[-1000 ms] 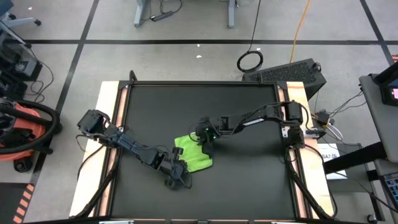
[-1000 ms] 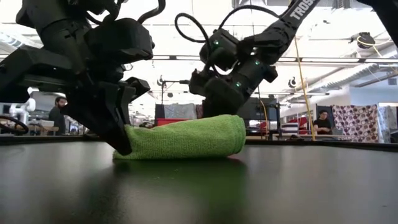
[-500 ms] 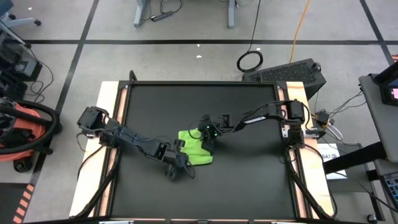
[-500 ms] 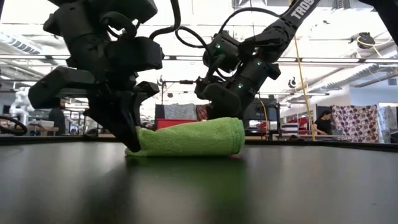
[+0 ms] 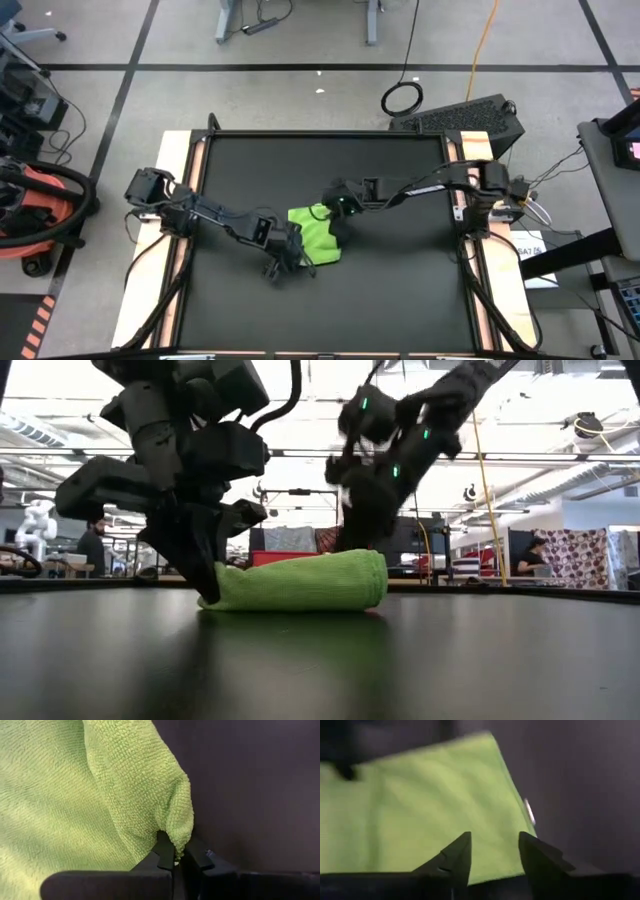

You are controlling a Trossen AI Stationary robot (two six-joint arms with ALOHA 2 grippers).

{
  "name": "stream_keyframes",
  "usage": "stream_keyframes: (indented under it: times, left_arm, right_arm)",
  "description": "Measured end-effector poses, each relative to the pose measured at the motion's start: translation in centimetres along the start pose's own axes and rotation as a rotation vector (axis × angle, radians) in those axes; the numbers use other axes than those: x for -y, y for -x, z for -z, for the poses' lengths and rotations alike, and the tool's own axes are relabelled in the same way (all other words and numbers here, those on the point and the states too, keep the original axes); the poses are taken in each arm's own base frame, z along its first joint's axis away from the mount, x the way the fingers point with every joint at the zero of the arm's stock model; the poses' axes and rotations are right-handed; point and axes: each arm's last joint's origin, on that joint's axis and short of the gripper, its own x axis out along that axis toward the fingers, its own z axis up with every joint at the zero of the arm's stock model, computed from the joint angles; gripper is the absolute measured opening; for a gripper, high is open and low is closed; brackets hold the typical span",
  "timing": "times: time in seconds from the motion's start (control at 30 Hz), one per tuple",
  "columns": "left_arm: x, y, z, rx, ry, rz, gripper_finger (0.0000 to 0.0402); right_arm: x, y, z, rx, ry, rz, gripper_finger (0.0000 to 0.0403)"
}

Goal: Roll towel
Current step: Roll the green microfiber cloth

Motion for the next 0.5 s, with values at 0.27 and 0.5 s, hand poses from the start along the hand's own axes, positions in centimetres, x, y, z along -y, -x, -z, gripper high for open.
stream_keyframes:
  times: [0.27,0.5]
  left_arm:
    - [-1.6,-0.2,0.9,0.056,0.066,0.105,0.0013]
    - [-2.3,-0.7,2.1,0.118,0.146,0.156,0.0013]
  right_arm:
    - [-4.3,3.8,-1.4,0.138,0.248,-0.066,0.0208]
    - [-7.8,3.9,2.0,0.147,0.271,-0.111,0.0194]
